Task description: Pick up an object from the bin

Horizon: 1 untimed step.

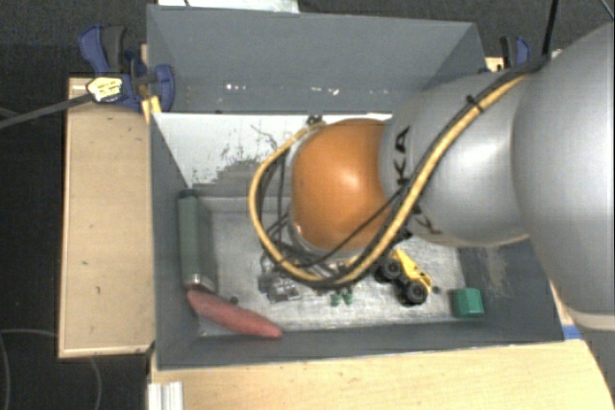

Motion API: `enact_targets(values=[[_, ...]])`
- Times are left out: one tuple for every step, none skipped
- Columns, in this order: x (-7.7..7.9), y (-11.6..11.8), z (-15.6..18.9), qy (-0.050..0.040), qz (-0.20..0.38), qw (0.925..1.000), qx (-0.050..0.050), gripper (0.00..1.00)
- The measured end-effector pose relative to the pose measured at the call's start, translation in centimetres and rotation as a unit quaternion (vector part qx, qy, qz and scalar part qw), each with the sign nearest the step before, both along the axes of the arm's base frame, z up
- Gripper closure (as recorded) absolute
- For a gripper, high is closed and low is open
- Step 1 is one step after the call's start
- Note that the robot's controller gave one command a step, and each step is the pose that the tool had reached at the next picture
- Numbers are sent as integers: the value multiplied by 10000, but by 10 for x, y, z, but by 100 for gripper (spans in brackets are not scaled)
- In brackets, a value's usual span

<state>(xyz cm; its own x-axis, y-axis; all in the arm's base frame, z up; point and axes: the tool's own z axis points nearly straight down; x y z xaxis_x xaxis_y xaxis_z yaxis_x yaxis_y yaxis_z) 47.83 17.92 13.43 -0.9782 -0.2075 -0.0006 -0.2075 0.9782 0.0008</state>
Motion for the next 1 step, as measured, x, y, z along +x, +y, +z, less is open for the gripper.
enact_targets(values=[[27,33,-8,-11,-45,10000,1,100]])
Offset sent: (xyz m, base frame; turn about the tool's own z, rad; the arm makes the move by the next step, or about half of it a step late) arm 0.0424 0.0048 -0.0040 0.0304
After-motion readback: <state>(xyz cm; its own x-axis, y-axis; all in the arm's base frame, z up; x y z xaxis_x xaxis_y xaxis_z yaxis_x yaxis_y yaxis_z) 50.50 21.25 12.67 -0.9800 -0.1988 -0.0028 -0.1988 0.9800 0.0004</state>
